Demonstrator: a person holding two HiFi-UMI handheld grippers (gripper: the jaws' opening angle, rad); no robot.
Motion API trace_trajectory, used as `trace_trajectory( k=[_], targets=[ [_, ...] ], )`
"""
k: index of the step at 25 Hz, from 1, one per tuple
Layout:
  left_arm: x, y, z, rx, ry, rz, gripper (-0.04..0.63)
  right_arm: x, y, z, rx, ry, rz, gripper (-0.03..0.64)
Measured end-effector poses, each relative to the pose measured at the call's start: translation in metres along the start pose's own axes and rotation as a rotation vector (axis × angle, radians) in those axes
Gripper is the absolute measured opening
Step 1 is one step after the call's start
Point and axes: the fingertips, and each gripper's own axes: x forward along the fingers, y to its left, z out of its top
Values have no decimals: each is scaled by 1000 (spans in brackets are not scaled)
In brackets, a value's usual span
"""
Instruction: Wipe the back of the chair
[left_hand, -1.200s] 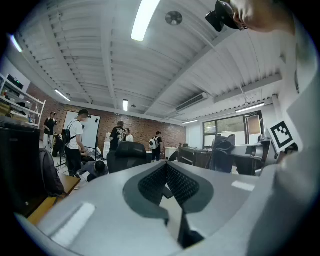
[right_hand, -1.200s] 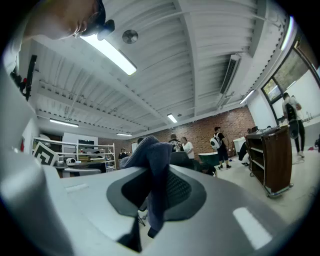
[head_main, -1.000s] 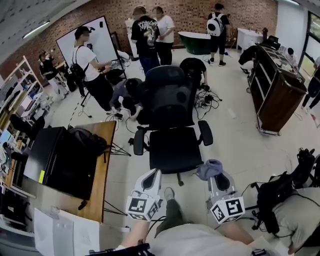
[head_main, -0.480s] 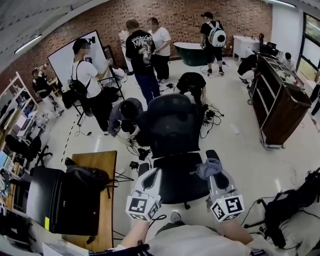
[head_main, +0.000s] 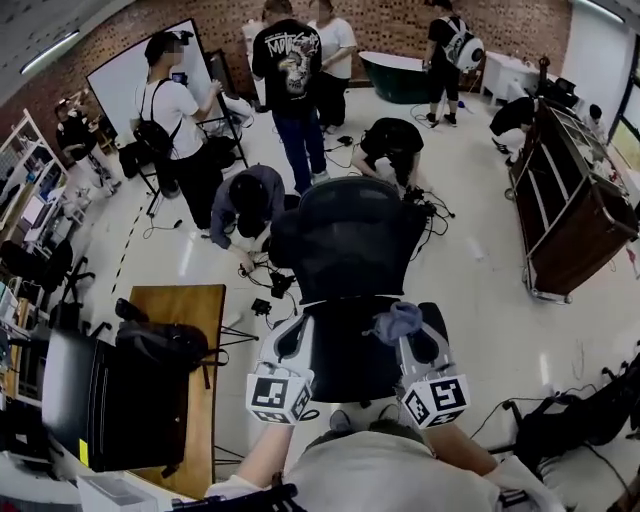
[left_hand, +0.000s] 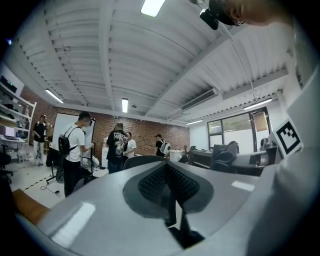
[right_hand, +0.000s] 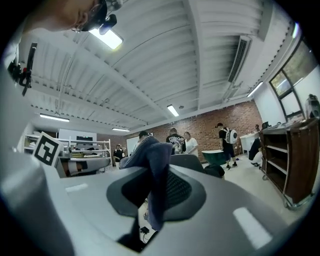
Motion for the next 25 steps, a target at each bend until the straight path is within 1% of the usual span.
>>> trace_trajectory(
  k=[2,4,6,8,10,13,15,17,20,23,25],
  targets=[
    [5,-2,3,-16,-5,34,55,27,-16,-10,-6,19,22,54],
    [9,-5,0,-12,5,50,55,71,-35,-31,-22,31,37,54],
    [11,-7,-2,-4,18,82,55,136,-55,-64,-34,72,51,54],
    [7,-14,-1,5,17,117,55,204,-74,-109,-41,155,58,54],
    [0,-19,-2,24,24,160,55,262,-90,-150,-33,229,47,54],
    [-14,-9,-15,61,62,245,55,321,-99,-193,-26,297,38,54],
    [-22,0,-24,49,79,277,55,337,-107,-210,-19,319,15,54],
    [-24,8,-26,34,80,279,55,346,-123,-214,-4,326,-29,54],
    [-17,20,-22,1,59,242,55,340,-156,-195,-19,311,-98,54],
    [-3,28,-22,-32,37,185,55,311,-203,-175,-72,297,-185,54],
    [1,34,-24,-40,30,139,55,288,-230,-167,-84,279,-260,54]
  ],
)
